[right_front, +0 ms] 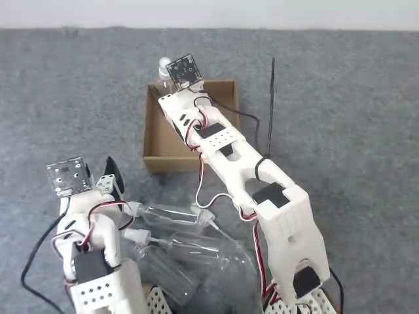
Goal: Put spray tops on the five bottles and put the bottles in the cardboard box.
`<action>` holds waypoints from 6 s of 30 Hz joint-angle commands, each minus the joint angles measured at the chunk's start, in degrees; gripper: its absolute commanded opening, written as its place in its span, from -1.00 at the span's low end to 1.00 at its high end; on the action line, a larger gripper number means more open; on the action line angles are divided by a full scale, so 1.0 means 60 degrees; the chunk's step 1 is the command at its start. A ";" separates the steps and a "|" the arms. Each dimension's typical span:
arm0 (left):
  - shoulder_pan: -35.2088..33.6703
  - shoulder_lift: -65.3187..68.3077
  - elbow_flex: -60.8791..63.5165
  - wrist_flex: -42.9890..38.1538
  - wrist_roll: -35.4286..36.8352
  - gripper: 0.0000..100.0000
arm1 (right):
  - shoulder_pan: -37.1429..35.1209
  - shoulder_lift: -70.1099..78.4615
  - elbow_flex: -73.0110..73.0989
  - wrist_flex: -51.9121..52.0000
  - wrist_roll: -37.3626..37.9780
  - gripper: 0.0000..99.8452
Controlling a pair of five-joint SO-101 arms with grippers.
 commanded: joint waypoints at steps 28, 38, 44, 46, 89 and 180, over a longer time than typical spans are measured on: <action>0.0015 -0.0147 -0.0110 -0.0322 -0.0088 -0.67 | -0.0418 -0.0227 -0.0088 0.0271 0.0205 -0.63; 0.0015 -0.0147 -0.0110 -0.0322 -0.0088 -0.67 | -0.0520 -0.0256 -0.0103 0.0755 0.0205 -0.41; 0.0015 -0.0147 -0.0110 -0.0337 -0.0088 -0.67 | -0.0476 -0.0256 -0.0088 0.0769 0.0205 -0.41; 0.0015 -0.0147 -0.0110 -0.0337 -0.0088 -0.67 | -0.0505 -0.0256 -0.0073 0.0872 0.0396 -0.41; 0.0000 -0.0147 -0.0110 -0.0352 -0.0088 -0.67 | -0.0300 -0.2293 -0.0117 0.6645 0.0674 -0.41; -0.0059 -0.0147 -0.0022 -0.0396 -0.0103 -0.67 | -0.0989 -0.8930 0.2813 1.7751 -0.2359 -0.70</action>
